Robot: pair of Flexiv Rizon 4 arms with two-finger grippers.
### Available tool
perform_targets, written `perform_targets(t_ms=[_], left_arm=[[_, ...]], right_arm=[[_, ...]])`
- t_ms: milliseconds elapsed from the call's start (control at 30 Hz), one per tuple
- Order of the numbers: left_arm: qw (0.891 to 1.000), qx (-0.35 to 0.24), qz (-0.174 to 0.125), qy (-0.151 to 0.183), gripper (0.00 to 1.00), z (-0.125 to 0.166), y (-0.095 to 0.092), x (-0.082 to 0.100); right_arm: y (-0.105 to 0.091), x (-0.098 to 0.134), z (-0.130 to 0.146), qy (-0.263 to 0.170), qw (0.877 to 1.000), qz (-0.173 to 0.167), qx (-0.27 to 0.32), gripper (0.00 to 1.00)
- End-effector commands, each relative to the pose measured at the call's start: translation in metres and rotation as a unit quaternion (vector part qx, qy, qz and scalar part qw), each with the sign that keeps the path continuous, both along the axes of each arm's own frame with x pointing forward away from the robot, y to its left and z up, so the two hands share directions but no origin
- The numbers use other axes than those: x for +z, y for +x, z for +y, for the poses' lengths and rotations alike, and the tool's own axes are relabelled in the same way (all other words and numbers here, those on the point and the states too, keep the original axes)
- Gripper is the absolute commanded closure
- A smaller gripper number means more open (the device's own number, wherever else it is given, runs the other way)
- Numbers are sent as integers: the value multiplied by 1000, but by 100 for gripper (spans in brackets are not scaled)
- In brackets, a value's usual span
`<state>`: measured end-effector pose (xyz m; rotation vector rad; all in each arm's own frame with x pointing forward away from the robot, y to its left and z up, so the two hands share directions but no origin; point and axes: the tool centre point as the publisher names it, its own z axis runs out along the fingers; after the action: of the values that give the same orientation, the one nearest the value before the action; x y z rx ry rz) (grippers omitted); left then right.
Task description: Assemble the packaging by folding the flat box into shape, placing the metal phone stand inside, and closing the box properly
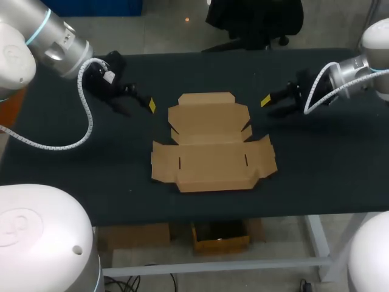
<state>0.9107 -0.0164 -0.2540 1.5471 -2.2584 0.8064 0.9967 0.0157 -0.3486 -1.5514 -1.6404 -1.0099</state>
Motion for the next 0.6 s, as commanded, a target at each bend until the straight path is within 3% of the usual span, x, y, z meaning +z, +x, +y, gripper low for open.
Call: perform_targets(t_ms=[33, 267, 600], left_arm=[[1000, 2, 0, 2, 0, 0, 1, 1], [1000, 4, -1, -1, 0, 1, 3, 0], [1000, 4, 0, -5, 0, 4, 3, -3]], right_arm=[[6, -4, 3, 32, 999, 20, 25, 45], [8, -12, 9, 7, 999, 47, 1, 49], [8, -20, 17, -16, 998, 52, -6, 50]])
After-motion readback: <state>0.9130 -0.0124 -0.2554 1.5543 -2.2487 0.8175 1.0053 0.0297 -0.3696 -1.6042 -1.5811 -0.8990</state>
